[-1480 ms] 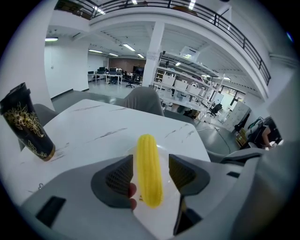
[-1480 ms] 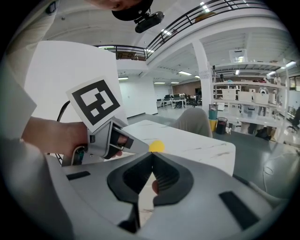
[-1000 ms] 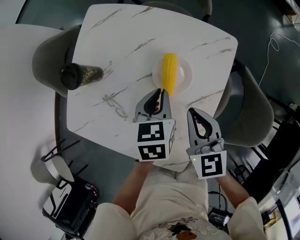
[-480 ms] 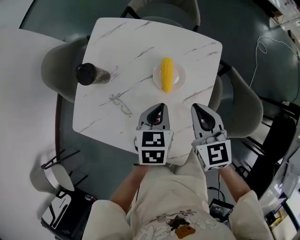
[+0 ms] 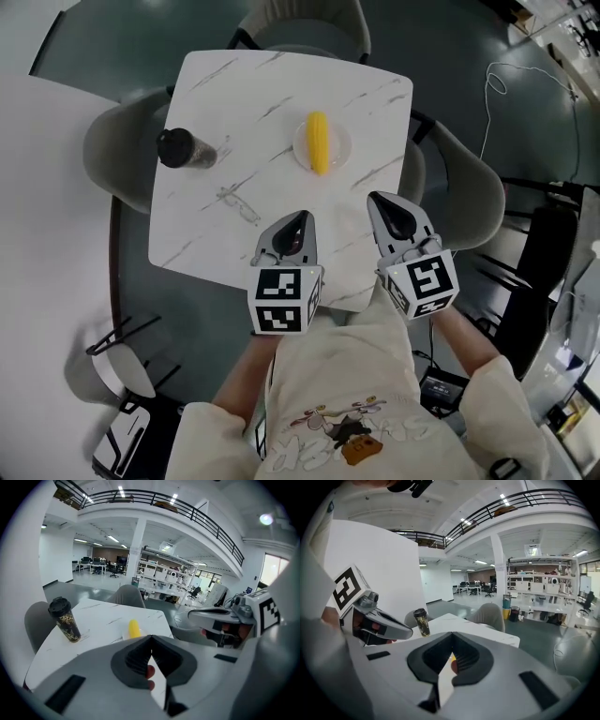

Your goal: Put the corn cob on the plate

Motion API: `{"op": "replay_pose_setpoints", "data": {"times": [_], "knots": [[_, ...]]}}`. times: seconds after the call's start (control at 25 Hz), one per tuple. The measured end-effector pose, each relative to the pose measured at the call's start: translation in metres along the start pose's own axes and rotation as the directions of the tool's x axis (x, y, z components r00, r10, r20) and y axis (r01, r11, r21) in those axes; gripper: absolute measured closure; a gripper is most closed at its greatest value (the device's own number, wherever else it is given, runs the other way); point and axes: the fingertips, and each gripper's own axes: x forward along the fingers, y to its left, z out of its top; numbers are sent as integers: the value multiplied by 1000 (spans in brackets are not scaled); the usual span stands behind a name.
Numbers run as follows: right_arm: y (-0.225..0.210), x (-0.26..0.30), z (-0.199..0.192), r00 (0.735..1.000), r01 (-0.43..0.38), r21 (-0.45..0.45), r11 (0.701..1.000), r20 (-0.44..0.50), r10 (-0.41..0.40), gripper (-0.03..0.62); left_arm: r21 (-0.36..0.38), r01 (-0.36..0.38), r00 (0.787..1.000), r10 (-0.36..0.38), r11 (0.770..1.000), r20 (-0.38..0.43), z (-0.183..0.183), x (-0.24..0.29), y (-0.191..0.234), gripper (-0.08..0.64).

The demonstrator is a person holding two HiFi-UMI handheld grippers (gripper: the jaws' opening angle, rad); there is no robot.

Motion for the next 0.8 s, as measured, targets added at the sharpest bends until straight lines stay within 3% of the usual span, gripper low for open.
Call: {"op": "replay_pose_setpoints", "data": {"times": [0.32, 0.64, 0.8], "knots": [[25, -13, 17, 1000, 13, 70, 997, 5, -14, 588, -17, 46, 998, -46, 999, 47, 7, -51, -4, 554], [52, -21, 26, 1000, 7, 54, 999, -1, -7, 588, -42, 104, 992, -101, 994, 74, 4, -85, -12, 554], [66, -29, 29, 999, -31, 87, 996, -19, 33, 588, -56, 141, 987, -135, 988, 88, 0, -101, -18, 554]]}}
